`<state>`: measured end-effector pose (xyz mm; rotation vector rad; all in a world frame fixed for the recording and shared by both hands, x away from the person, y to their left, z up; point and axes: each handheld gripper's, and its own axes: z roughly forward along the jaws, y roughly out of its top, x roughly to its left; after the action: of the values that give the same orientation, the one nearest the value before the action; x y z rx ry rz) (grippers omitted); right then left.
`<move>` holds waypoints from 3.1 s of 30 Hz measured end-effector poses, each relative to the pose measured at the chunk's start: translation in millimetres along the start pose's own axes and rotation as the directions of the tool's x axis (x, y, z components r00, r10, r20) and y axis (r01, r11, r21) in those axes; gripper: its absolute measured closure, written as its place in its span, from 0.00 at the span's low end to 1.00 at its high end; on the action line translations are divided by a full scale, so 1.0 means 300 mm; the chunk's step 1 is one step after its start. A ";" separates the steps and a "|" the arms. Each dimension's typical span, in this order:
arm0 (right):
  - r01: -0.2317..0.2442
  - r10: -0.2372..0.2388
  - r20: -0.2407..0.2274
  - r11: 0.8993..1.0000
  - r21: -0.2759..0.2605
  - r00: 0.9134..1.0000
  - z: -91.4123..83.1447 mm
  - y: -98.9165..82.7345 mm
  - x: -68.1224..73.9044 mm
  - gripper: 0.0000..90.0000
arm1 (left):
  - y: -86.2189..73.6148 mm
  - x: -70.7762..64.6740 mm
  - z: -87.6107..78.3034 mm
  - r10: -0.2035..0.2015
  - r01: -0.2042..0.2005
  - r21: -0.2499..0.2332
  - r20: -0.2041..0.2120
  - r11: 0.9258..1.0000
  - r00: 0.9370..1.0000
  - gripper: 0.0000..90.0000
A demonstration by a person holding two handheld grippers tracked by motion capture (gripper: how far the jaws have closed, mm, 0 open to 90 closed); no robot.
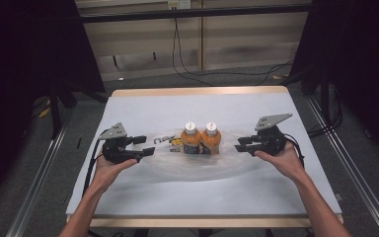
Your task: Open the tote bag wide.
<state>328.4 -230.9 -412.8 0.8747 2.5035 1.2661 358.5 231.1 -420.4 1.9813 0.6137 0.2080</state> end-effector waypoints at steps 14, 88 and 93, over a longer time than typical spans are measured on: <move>0.033 -0.033 -0.053 0.999 0.003 0.998 0.098 0.087 0.018 0.83 | 0.066 -0.046 0.035 0.014 -0.008 -0.079 0.070 0.997 0.997 0.71; -0.197 0.193 0.049 0.975 0.105 0.980 0.587 0.159 -0.182 1.00 | -0.055 -0.420 0.463 0.202 -0.278 0.200 0.332 0.939 0.921 1.00; -0.195 0.189 0.066 0.976 0.099 0.980 0.592 0.163 -0.197 1.00 | -0.054 -0.433 0.467 0.202 -0.285 0.200 0.353 0.937 0.913 1.00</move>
<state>471.8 -124.8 -487.9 1.1850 2.5104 1.1539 297.8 61.8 -486.3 2.2710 0.1775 -0.0524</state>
